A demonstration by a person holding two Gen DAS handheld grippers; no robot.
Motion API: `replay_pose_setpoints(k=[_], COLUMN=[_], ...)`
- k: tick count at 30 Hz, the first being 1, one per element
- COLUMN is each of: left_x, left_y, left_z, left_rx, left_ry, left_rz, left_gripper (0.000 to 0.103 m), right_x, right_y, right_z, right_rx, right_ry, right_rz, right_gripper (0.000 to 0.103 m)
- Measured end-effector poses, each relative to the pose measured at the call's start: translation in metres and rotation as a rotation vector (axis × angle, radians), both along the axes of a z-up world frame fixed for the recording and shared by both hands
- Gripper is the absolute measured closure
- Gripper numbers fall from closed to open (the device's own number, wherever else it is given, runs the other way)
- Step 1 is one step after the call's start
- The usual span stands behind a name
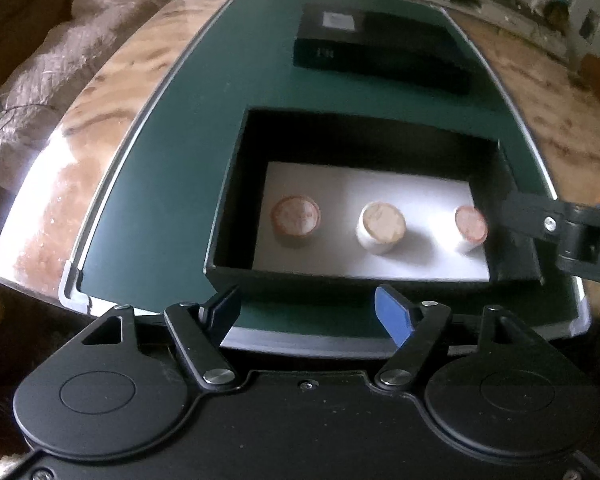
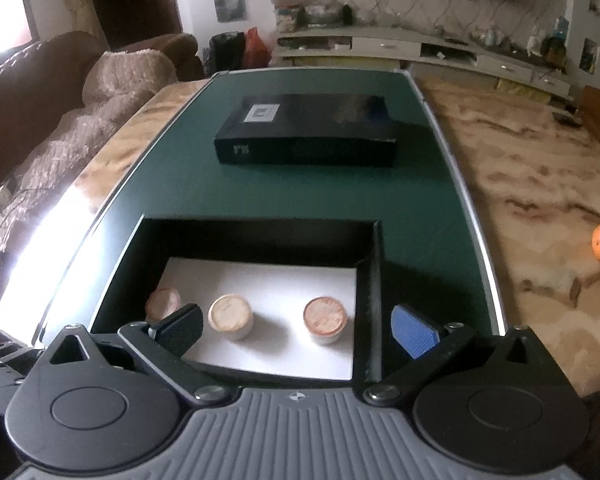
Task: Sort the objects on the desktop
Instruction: 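Move both tools toward the black labelled box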
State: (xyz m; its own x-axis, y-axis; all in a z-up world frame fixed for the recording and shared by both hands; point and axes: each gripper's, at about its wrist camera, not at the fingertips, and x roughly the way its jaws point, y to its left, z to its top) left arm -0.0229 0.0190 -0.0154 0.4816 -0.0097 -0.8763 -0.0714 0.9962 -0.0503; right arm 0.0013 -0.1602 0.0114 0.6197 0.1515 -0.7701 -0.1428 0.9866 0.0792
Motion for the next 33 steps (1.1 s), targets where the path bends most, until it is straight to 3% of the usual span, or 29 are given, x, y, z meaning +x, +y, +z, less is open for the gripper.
replay_pose_setpoints(k=[4, 7, 10, 14, 24, 26, 29, 33], left_x=[0.006, 0.014, 0.025, 0.051, 0.146, 0.167, 0.201, 0.244], left_y=[0.002, 0.012, 0.02, 0.02, 0.038, 0.046, 0.054, 0.068], left_z=[0.021, 0.04, 0.056, 0.068, 0.072, 0.066, 0.053, 0.037], left_rx=[0.01, -0.044, -0.075, -0.033, -0.014, -0.047, -0.027, -0.066], left_ry=[-0.071, -0.158, -0.226, -0.258, -0.216, -0.179, -0.148, -0.112], left_rz=[0.028, 0.079, 0.107, 0.099, 0.043, 0.023, 0.016, 0.041], left_gripper=[0.017, 0.012, 0.012, 0.012, 0.009, 0.009, 0.009, 0.009], right_x=[0.009, 0.019, 0.036, 0.063, 0.158, 0.182, 0.217, 0.257], right_y=[-0.014, -0.023, -0.03, -0.043, -0.084, -0.097, -0.11, -0.111], right_z=[0.011, 0.024, 0.035, 0.042, 0.032, 0.03, 0.022, 0.004], right_rx=[0.029, 0.053, 0.071, 0.096, 0.137, 0.167, 0.225, 0.202], right_ry=[-0.015, -0.048, -0.093, -0.13, -0.116, -0.107, -0.078, -0.036], right_rz=[-0.021, -0.038, -0.062, -0.096, -0.155, -0.169, -0.183, -0.159], right_gripper=[0.0, 0.0, 0.0, 0.0, 0.0, 0.0, 0.0, 0.0])
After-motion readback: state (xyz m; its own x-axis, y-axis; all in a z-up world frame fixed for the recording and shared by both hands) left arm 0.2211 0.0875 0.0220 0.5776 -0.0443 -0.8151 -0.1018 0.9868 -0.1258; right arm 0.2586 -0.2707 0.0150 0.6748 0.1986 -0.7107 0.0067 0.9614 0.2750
